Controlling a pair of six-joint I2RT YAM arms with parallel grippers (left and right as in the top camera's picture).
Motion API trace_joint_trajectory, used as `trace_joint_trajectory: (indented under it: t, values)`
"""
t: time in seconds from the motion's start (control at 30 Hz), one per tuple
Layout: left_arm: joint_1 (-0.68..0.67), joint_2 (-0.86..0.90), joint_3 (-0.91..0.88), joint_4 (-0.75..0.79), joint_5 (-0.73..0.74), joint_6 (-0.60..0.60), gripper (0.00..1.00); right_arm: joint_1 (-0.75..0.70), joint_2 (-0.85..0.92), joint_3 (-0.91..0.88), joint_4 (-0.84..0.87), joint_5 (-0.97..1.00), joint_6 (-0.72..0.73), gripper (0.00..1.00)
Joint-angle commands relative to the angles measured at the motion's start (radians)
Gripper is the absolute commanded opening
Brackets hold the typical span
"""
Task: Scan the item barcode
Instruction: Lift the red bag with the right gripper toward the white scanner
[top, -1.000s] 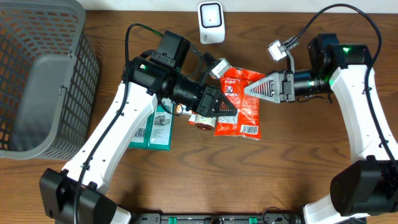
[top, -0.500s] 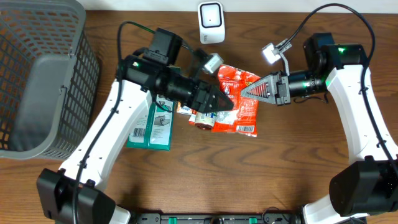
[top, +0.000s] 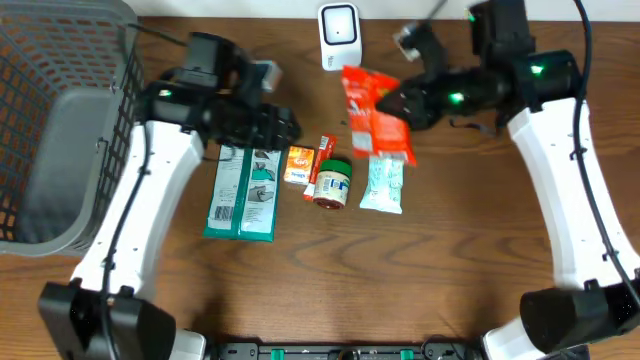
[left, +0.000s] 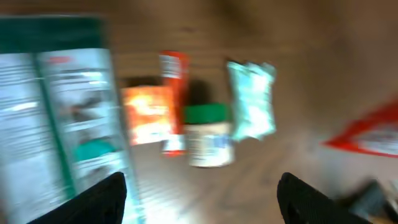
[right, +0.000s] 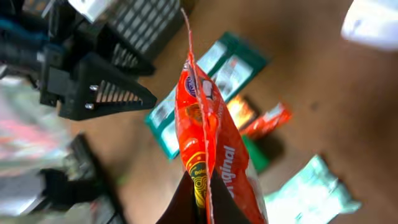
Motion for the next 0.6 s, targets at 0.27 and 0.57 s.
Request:
trace_joint_trajectory:
  t: [0.27, 0.57]
  values:
    - [0.088, -0.167, 0.012, -0.003, -0.376, -0.107, 0.78, 0.267, 0.209, 0.360, 0.100, 0.428, -0.060, 0.01]
    - [0.088, -0.165, 0.012, -0.019, -0.377, -0.107, 0.79, 0.322, 0.431, 0.359, 0.483, 0.529, -0.549, 0.01]
